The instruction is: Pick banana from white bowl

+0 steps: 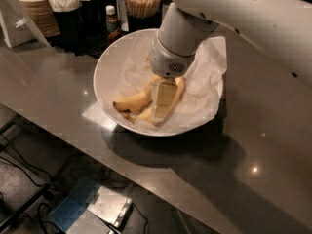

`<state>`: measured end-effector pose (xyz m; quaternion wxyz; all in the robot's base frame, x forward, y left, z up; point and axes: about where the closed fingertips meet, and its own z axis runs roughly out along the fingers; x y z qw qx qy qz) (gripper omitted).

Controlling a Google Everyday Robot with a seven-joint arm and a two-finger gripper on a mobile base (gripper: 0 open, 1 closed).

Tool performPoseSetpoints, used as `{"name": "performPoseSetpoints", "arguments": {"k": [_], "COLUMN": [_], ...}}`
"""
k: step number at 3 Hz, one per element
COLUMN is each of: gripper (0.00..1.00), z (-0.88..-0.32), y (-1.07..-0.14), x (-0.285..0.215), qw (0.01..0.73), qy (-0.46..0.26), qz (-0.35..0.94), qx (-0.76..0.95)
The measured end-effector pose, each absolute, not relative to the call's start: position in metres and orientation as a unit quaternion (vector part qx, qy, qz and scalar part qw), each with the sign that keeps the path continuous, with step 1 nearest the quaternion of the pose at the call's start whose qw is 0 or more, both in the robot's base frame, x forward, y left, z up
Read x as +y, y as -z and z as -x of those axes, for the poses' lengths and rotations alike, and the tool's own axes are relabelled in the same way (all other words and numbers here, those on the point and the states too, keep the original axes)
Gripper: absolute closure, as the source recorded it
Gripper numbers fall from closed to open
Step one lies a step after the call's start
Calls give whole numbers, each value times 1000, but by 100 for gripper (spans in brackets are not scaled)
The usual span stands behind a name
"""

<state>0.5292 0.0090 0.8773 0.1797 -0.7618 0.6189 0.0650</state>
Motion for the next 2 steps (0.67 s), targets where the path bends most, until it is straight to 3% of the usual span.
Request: {"name": "performPoseSetpoints", "arguments": {"k": [2], "gripper": [19], "z": [-533], "y": [-832], "x": [16], "qw": [158], "qy": [-122], "qz": [743], "qx": [639]}}
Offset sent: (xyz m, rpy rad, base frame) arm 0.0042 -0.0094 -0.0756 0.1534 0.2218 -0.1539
